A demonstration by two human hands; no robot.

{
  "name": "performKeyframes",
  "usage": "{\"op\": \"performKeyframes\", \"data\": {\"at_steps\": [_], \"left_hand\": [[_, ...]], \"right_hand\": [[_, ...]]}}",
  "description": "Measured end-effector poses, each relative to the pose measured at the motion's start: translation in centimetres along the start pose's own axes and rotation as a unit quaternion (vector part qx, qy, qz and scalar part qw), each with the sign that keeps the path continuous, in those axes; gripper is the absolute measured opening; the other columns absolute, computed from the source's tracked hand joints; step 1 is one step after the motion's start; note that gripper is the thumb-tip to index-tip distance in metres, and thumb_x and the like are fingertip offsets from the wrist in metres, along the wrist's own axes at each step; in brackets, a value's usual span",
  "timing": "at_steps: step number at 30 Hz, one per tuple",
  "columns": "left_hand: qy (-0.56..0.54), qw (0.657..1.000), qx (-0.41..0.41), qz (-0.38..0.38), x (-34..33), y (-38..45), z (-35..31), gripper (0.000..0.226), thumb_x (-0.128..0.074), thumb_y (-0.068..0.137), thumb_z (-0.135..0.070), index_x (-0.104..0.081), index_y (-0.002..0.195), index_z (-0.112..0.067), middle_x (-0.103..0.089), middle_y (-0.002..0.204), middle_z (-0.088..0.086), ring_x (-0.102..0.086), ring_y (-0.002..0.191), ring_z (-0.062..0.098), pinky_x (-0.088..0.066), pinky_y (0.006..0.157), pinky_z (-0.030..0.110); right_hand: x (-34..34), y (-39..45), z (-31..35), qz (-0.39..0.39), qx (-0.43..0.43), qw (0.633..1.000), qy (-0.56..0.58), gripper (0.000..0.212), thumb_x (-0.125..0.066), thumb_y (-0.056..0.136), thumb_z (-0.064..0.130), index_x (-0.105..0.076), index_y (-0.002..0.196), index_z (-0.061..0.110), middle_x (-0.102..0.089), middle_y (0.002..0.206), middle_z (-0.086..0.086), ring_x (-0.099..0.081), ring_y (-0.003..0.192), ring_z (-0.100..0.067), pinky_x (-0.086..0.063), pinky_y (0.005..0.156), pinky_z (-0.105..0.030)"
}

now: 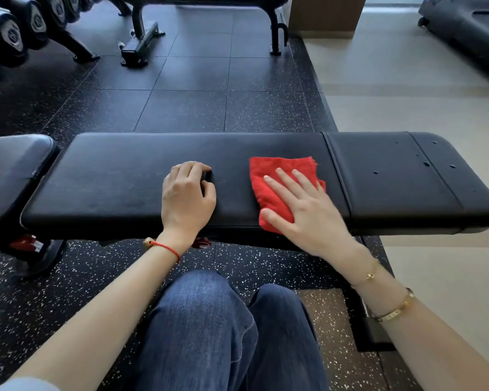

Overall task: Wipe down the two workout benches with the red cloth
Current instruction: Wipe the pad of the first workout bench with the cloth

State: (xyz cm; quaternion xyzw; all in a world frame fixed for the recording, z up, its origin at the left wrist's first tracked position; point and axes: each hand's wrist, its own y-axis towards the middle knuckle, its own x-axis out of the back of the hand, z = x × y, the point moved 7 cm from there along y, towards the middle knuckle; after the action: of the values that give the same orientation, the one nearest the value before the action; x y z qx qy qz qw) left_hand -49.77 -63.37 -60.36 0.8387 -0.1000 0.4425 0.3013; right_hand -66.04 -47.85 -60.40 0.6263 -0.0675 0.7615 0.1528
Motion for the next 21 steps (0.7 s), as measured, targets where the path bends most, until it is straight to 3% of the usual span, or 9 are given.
{"op": "performKeyframes", "data": {"at_steps": [7,11,15,18,21], "left_hand": [[0.015,1.0,0.007,0.005,0.1,0.1,-0.5,0.026,-0.053,0.087,-0.012,-0.066,0.11,-0.014,-0.065,0.113,0.001,-0.054,0.112,0.025,-0.04,0.099,0.036],[0.016,1.0,0.009,0.005,0.1,0.0,-0.6,0.026,-0.054,0.086,-0.012,-0.066,0.109,-0.014,-0.065,0.113,0.001,-0.054,0.112,0.025,-0.039,0.099,0.035],[0.012,1.0,0.005,0.002,0.0,0.0,-0.4,0.026,-0.055,0.085,-0.012,-0.066,0.108,-0.015,-0.065,0.112,0.001,-0.054,0.112,0.025,-0.039,0.099,0.036],[0.007,1.0,0.005,0.005,0.0,0.0,-0.3,0.026,-0.055,0.085,-0.012,-0.066,0.109,-0.015,-0.065,0.114,0.0,-0.054,0.113,0.025,-0.039,0.1,0.037],[0.008,1.0,0.005,0.005,0.0,-0.1,-0.3,0.027,-0.054,0.086,-0.011,-0.066,0.11,-0.015,-0.065,0.115,0.0,-0.054,0.114,0.025,-0.039,0.1,0.036]], "right_hand": [[0.0,8.2,-5.4,0.052,-0.109,0.993,-0.015,0.072,-0.028,0.09,0.072,-0.016,0.153,0.04,-0.006,0.164,0.006,-0.003,0.151,-0.023,-0.001,0.121,-0.048],[-1.0,11.8,-0.9,0.066,-0.061,0.995,-0.046,0.073,-0.025,0.091,0.072,-0.012,0.154,0.038,-0.005,0.164,0.003,-0.004,0.151,-0.028,0.002,0.12,-0.051],[-1.7,8.1,3.4,0.046,0.024,0.998,-0.019,0.071,-0.029,0.09,0.071,-0.018,0.153,0.041,-0.011,0.164,0.006,-0.003,0.151,-0.024,0.003,0.121,-0.048],[-1.2,4.5,2.6,0.019,0.058,0.998,-0.004,0.068,-0.031,0.089,0.07,-0.022,0.151,0.043,-0.015,0.162,0.01,-0.007,0.151,-0.019,0.0,0.12,-0.041],[-0.2,4.6,-2.0,0.017,0.006,1.0,0.01,0.065,-0.036,0.091,0.067,-0.024,0.151,0.043,-0.015,0.162,0.011,-0.009,0.15,-0.017,-0.002,0.12,-0.04]]}}
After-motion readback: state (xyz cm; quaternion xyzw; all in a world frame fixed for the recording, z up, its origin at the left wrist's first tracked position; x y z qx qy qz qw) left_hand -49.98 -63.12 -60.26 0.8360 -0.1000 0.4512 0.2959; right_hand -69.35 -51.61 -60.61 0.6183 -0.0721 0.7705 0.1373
